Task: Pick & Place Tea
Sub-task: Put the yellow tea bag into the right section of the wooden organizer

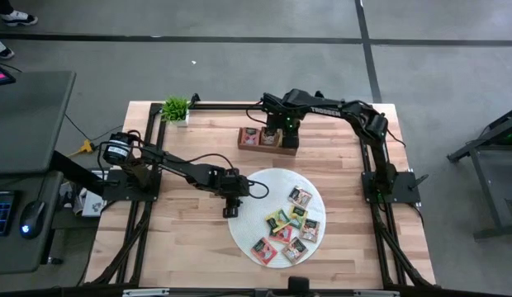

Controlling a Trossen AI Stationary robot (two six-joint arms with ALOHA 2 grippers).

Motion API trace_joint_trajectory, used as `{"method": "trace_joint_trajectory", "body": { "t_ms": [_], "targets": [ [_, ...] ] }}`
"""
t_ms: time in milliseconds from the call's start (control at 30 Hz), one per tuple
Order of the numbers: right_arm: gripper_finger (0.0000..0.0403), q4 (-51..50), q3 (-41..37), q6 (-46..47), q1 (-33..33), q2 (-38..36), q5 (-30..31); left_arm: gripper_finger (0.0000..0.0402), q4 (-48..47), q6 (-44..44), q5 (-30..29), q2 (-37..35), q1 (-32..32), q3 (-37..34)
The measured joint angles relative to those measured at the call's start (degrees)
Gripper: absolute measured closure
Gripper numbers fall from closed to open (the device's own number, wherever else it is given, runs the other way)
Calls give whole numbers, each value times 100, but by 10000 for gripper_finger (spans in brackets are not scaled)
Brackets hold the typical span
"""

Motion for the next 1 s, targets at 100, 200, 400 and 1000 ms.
{"method": "trace_joint_trajectory", "body": {
  "t_ms": [100, 200, 400, 1000],
  "targets": [
    [335, -2, 0, -2, 45, 0, -106, 234, 0, 1, -2, 0, 0, 0],
    [317, -65, 0, -1, 124, 0, -221, 234, 0, 1, -2, 0, 0, 0],
    [286, -120, 0, 107, 276, -16, 15, 234, 0, 0, -21, 0, 0, 0],
    [265, -549, 2, 1163, 464, -1740, -2133, 234, 0, 52, 126, 0, -2, 0]
  ]
}}
